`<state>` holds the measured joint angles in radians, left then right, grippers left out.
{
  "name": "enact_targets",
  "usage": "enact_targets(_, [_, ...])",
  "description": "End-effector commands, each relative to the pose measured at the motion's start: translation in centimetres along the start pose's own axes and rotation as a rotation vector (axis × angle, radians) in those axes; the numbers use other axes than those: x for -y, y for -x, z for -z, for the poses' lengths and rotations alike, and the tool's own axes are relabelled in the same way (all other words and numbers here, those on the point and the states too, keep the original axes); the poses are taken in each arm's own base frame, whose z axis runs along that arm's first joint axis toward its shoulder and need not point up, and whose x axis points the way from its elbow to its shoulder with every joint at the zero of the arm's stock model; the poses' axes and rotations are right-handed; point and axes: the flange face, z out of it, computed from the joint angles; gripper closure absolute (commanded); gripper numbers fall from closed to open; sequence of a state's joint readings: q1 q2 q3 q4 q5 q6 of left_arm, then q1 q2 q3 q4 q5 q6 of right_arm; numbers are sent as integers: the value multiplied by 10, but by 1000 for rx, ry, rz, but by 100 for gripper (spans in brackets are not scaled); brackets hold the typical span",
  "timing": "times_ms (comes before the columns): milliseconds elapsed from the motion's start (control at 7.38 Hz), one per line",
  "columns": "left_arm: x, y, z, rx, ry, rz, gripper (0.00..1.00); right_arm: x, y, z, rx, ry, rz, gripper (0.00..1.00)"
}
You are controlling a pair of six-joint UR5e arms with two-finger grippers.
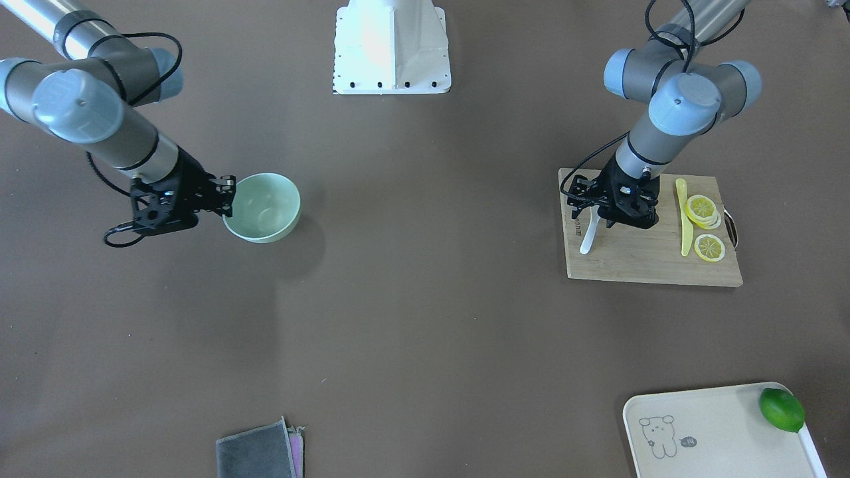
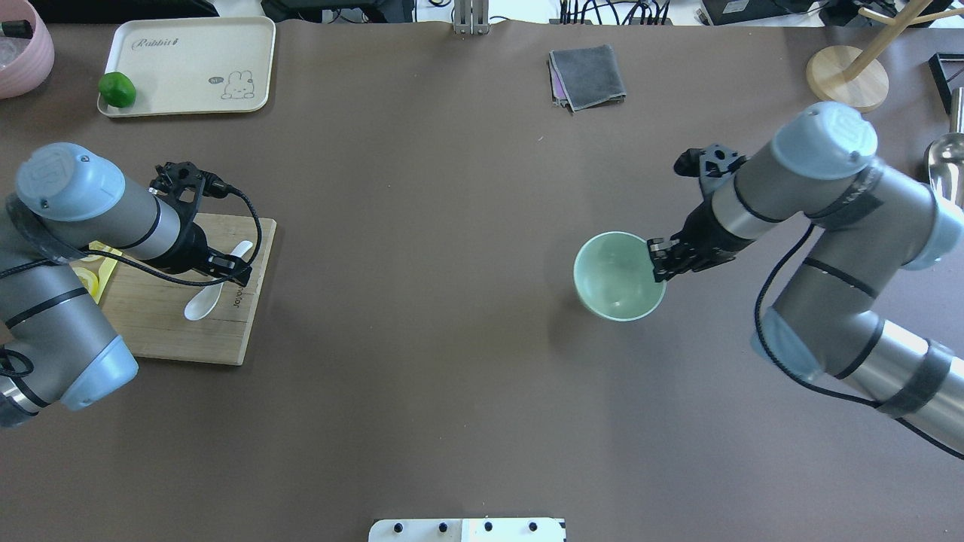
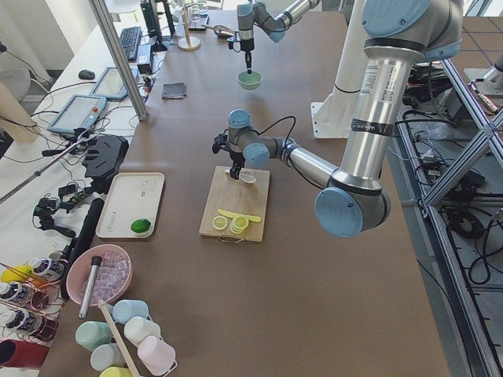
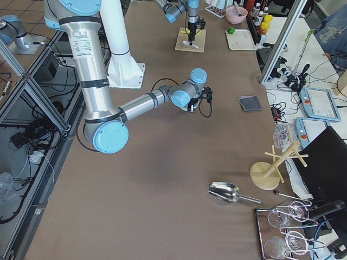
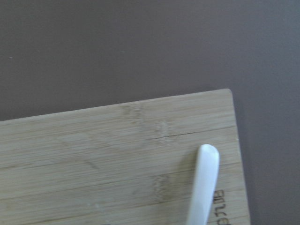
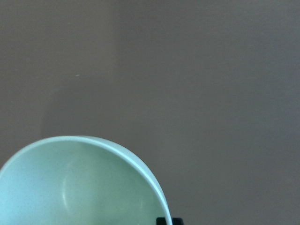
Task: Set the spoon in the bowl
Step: 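Grasp the white spoon with the left gripper while the right grips the bowl rim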
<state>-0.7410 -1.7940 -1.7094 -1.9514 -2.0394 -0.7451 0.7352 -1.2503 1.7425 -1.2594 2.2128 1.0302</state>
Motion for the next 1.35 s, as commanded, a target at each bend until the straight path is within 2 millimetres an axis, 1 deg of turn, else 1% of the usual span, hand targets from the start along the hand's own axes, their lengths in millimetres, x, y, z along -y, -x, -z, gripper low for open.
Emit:
enact_targets(0, [-2,-4,-7,16,-1,-28,54,-25,90,-21,40,-18,-55,100])
enact_targets(135, [-1,-3,-6,18,0,-57,68,-33,105,-28,44,-18,-59,100])
enact_targets(271, [-1,-2,-6,21,-3,-58,100,-41,120,-35,48,-18,-52,100])
enact_targets(406, [1,-3,-2,20,-12,-59,100,-51,143,-41,56,-32,-61,100])
enact_targets(542, [2,-7,2,9,-16,-64,100,-61,159,-50,57,-39,-66,100])
enact_targets(677, [16,-28,10,-15,-39,-68,100,-63,173,-60,50,-55,-61,100])
enact_targets(812, [28,-49,19,-43,-58,-60,100,-59,179,-71,33,-66,-62,100])
enact_targets(948, [42,-89,33,-96,-83,-9,100,-53,197,-72,40,-77,-66,100])
enact_targets(1083, [39,-137,32,-145,-73,29,100,-49,203,-75,38,-82,-97,75])
enact_targets(1219, [39,-183,39,-199,-71,53,100,-48,203,-72,39,-97,-92,1])
